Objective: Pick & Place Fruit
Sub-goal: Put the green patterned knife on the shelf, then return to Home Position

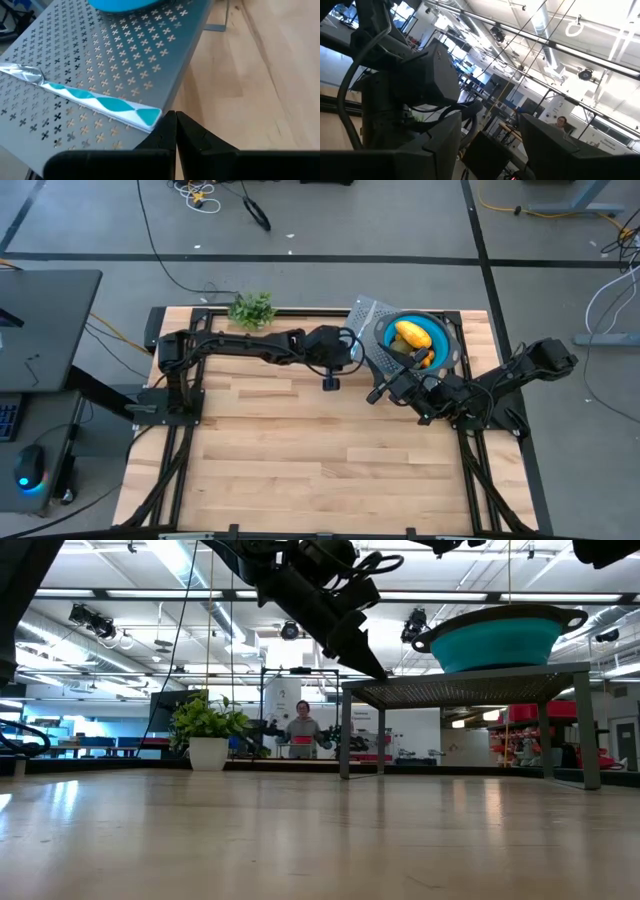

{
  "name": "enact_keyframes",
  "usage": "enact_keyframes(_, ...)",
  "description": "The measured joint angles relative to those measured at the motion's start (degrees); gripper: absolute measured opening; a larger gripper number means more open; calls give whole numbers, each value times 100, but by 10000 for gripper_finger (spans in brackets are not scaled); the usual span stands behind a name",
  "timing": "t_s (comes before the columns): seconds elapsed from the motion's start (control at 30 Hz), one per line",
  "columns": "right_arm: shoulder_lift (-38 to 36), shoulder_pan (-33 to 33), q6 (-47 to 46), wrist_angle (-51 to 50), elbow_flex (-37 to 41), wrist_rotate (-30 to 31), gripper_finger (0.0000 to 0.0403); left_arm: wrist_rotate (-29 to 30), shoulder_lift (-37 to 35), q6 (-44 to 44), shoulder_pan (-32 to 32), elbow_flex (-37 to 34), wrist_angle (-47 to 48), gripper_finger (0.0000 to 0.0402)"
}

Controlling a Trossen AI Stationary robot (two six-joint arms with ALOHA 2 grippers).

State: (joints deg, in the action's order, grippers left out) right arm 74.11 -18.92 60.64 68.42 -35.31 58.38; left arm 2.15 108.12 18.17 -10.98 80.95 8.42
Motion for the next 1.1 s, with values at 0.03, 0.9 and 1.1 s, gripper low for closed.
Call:
enact_keyframes(0.03, 0, 0, 0, -1, 0, -1, 212, -1, 0, -2, 0, 0, -10, 8)
enact_keyframes(0.9, 0, 0, 2, -4, 0, -1, 212, -199, 0, -15, 2, 0, -248, 5)
enact_keyframes(1.1, 0, 0, 2, -6, 0, -4, 212, -197, -178, -3, 28, -2, -162, 11)
